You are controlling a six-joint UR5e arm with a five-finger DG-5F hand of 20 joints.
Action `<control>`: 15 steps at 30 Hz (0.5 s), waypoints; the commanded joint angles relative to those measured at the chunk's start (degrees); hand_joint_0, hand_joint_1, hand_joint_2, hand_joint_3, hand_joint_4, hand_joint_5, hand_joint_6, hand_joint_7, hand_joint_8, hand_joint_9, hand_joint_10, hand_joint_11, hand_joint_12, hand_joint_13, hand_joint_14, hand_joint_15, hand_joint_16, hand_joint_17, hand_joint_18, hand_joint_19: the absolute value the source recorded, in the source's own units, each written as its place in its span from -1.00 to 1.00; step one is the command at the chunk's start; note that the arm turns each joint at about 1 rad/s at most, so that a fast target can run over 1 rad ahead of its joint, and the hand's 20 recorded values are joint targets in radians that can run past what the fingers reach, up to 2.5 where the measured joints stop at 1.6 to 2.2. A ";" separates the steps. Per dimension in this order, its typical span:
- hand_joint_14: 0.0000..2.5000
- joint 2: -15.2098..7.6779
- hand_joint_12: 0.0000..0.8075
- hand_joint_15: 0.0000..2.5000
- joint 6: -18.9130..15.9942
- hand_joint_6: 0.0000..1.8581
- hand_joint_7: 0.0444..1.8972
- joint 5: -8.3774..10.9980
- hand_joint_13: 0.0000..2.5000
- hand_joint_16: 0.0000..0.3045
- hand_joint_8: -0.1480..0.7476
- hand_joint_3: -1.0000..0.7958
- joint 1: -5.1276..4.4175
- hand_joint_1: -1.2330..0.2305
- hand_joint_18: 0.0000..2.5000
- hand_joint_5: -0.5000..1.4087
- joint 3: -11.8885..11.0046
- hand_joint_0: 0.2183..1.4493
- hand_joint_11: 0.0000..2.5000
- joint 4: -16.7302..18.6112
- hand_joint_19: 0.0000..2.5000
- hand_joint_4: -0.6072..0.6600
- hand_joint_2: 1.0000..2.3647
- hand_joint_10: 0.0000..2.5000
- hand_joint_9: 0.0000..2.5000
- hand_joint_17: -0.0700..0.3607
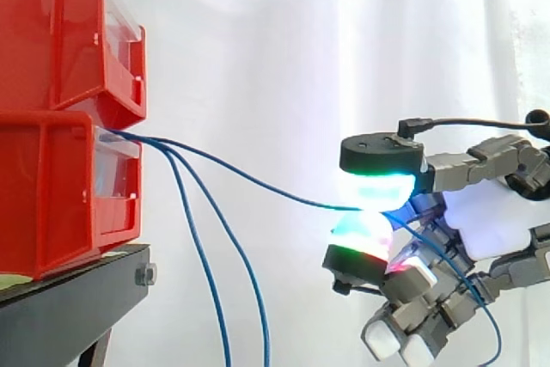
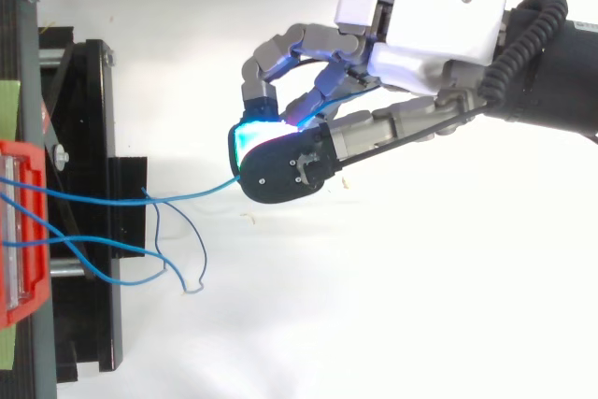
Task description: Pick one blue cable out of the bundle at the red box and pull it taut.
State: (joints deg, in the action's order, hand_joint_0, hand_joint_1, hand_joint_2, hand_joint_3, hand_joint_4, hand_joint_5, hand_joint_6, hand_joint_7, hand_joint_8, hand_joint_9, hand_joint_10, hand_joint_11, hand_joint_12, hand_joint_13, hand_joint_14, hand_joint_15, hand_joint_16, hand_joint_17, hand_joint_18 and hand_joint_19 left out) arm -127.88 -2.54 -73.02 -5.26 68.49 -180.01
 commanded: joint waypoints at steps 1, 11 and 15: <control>-0.98 0.00 -0.13 -0.56 0.16 0.04 0.37 -0.01 -0.41 -0.70 0.07 -0.17 0.07 -0.49 -0.51 -0.64 -0.02 -0.01 -0.05 0.54 -0.57 -0.15 -0.98 -0.99 -0.21 -0.19; -0.98 0.00 -0.15 -0.56 0.34 0.05 0.37 0.07 -0.42 -0.71 0.05 -0.36 0.07 -0.46 -0.52 -0.65 0.07 0.04 -0.04 0.81 -0.60 -0.15 -0.99 -0.99 -0.24 -0.21; -0.98 0.00 -0.16 -0.56 0.34 0.05 0.39 0.07 -0.41 -0.71 0.05 -0.38 0.07 -0.45 -0.53 -0.65 0.07 0.04 -0.03 0.81 -0.60 -0.16 -0.99 -0.99 -0.25 -0.22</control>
State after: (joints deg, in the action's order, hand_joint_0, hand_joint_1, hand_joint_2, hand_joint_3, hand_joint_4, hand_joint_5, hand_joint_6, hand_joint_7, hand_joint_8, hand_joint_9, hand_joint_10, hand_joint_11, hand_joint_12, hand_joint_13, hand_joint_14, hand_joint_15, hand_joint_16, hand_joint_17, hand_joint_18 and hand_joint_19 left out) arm -127.88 -2.21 -72.95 -5.19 68.55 -179.21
